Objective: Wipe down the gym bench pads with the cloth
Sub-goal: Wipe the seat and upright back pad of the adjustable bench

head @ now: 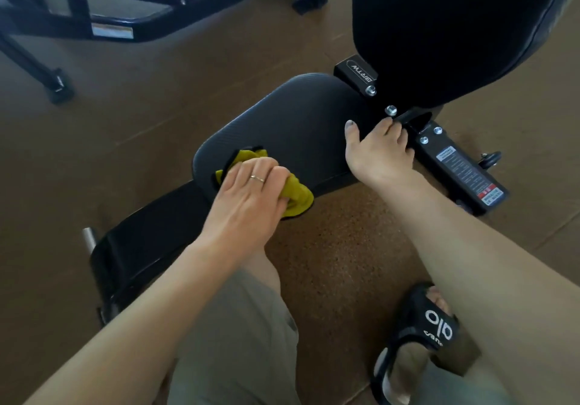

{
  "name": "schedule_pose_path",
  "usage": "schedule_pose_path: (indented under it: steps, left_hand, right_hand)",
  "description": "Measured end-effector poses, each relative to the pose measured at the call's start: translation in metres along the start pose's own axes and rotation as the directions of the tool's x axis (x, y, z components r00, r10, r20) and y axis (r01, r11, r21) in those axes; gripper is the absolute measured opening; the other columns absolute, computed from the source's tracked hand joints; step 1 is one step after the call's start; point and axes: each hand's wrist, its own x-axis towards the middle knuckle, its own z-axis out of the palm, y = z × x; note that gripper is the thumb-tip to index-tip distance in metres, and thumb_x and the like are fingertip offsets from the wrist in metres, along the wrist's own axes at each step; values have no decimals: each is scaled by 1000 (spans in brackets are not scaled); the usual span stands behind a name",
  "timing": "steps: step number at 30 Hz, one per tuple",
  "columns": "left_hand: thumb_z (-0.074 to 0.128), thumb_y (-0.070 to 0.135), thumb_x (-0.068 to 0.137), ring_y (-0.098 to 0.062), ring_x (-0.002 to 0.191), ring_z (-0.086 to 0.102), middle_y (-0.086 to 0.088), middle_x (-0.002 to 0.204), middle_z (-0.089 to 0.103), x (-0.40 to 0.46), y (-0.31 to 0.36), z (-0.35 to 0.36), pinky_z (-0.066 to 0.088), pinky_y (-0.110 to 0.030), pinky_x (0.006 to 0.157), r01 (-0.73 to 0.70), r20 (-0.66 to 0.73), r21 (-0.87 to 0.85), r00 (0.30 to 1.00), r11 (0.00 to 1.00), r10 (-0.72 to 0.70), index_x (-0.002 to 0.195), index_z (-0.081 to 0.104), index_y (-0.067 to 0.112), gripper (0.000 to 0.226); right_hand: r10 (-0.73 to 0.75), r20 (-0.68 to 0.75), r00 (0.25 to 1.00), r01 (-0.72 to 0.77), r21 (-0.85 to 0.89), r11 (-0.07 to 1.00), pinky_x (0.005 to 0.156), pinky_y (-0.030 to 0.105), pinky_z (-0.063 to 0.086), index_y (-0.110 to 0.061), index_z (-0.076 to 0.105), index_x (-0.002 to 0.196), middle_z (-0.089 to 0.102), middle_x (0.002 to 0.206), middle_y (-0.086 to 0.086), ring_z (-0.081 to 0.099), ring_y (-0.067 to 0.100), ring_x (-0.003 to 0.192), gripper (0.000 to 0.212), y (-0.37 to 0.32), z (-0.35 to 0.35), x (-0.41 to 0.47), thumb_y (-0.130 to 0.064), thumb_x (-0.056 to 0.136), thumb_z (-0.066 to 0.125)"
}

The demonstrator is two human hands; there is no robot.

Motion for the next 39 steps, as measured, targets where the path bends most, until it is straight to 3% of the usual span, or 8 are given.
schedule_pose_path:
  steps: [3, 7, 10, 17, 26, 30, 33, 39]
  left_hand:
    - [51, 33, 104, -31, 116, 48, -10, 129, 51, 12, -16, -2, 38, -48, 105, 124, 1, 17, 992, 992, -124, 127, 51, 14, 29]
    - [39, 38, 107, -35, 121, 44, -13, 135, 45, 73, -22, 9, 31, -50, 107, 233, 58, 60, 970, 971, -237, 132, 44, 14, 35]
    - [35, 38, 108, -33, 127, 40, -11, 139, 41, 99, -23, 11, 26, -48, 111, 253, 89, 44, 963, 966, -256, 135, 41, 15, 36]
    - [52, 30, 102, -33, 115, 48, -12, 129, 49, -14, -23, -11, 39, -51, 103, 198, 18, -51, 980, 979, -198, 126, 50, 13, 30]
    - [37, 36, 108, -38, 129, 39, -13, 136, 39, 97, -68, -7, 31, -50, 108, 426, 173, -7, 891, 904, -419, 134, 37, 15, 33]
    - [48, 30, 104, -35, 120, 46, -15, 134, 43, 20, -41, -11, 40, -50, 105, 354, -18, 22, 935, 935, -353, 132, 42, 14, 33]
    - [48, 28, 102, -34, 118, 47, -14, 131, 47, -11, -27, -4, 41, -52, 105, 398, -90, -50, 912, 916, -401, 127, 46, 13, 30]
    - [42, 35, 105, -35, 125, 43, -13, 136, 43, 60, -59, -2, 34, -50, 107, 389, 24, -11, 921, 921, -388, 132, 42, 16, 33]
  right_hand:
    - [-251, -80, 965, 235, -167, 958, 128, 52, 0, -14, 5, 165, 0, 172, 17, -4, 31, 159, 75, -15, 13, -4, -59, 106, 15]
    - [-452, 42, 891, 450, -222, 865, 129, 49, -6, -31, 3, 165, -5, 173, 8, -9, 24, 159, 60, -29, 29, -6, -50, 109, 12]
    - [-443, 45, 895, 439, -251, 863, 128, 48, -8, -35, 0, 164, -8, 173, 6, -12, 22, 159, 56, -24, 33, -2, -47, 110, 10]
    - [-453, 25, 891, 444, -256, 859, 128, 46, -9, -36, 1, 164, -8, 173, 6, -12, 21, 159, 57, -21, 36, -3, -48, 109, 11]
    - [-451, 6, 893, 437, -258, 862, 129, 45, -8, -38, 4, 164, -6, 174, 4, -11, 19, 159, 56, -23, 36, -4, -49, 109, 10]
    - [-454, -10, 891, 436, -261, 861, 129, 45, -8, -37, 4, 164, -5, 174, 5, -10, 21, 159, 57, -21, 37, -4, -49, 109, 11]
    - [-454, -21, 891, 432, -275, 859, 129, 47, -6, -36, 5, 164, -3, 174, 7, -9, 23, 160, 57, -24, 39, -4, -48, 109, 11]
    - [-458, -32, 888, 433, -276, 858, 129, 48, -5, -35, 5, 164, -3, 173, 8, -8, 24, 160, 56, -23, 41, -3, -47, 109, 11]
